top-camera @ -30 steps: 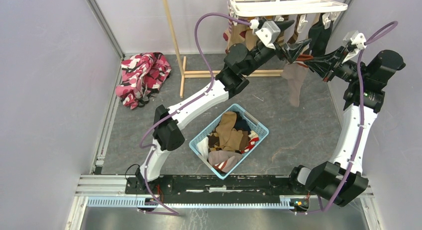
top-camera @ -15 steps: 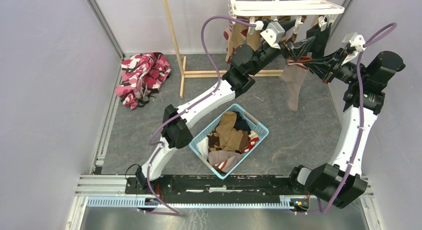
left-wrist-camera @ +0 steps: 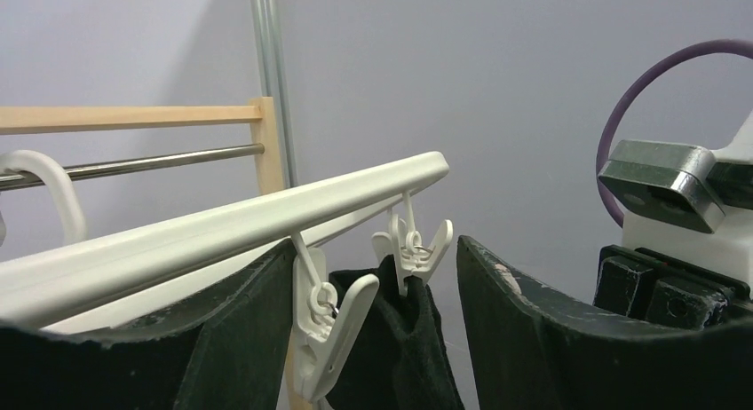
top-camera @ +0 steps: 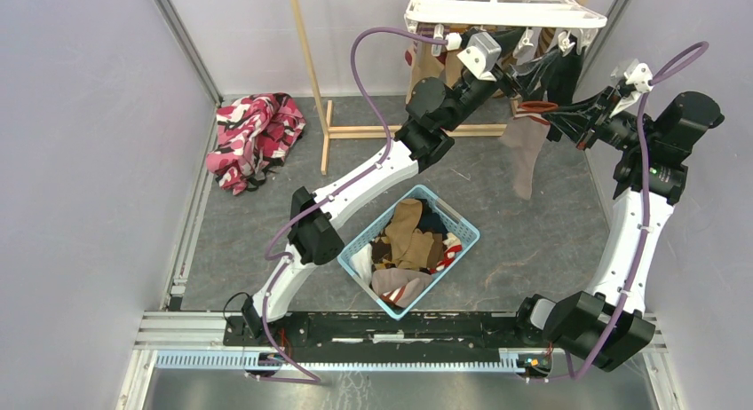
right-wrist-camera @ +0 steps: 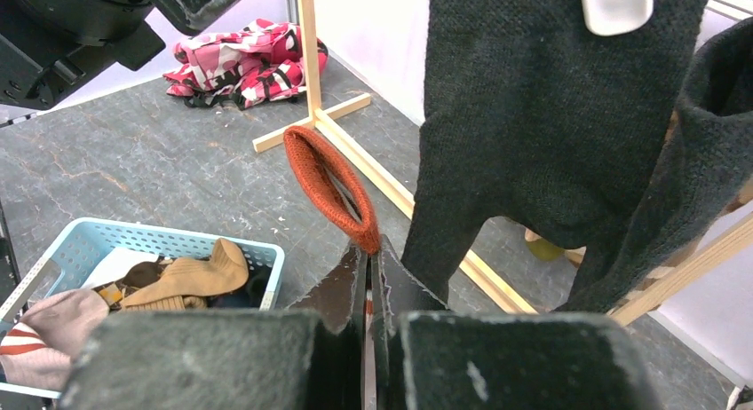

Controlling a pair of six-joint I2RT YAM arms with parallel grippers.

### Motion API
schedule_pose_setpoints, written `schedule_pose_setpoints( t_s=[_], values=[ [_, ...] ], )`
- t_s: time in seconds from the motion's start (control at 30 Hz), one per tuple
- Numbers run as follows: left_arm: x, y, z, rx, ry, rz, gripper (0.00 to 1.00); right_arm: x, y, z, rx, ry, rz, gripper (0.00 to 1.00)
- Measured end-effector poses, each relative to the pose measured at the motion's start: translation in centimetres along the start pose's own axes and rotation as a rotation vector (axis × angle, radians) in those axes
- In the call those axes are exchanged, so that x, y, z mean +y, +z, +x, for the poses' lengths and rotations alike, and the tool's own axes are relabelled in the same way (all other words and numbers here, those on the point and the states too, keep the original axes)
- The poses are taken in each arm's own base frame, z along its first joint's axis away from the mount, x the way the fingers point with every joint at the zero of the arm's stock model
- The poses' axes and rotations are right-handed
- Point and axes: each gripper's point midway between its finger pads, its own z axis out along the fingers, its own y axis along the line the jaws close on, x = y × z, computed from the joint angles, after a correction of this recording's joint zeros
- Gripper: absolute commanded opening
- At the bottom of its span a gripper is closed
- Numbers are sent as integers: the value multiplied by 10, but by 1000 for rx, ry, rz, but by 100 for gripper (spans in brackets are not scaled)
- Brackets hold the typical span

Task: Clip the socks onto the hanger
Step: Open the clamp at the hanger.

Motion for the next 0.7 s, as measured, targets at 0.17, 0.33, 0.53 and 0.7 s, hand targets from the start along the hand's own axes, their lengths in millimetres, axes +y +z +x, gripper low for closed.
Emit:
schedule_pose_setpoints(
  t_s=[0.17, 0.33, 0.53, 0.7],
  values=[
    [0, 0, -2, -6, 0, 0, 62, 0, -1, 1, 1, 5, 0, 0],
    [0, 0, -2, -6, 0, 1, 57, 0, -1, 1, 1, 2, -2, 0],
    [-1, -5, 13, 22, -3, 1, 59, 0, -3, 2, 2, 3, -1, 0],
    [-1, -9, 28, 55, -6, -1, 64, 0, -3, 3, 4, 6, -2, 0]
  ],
)
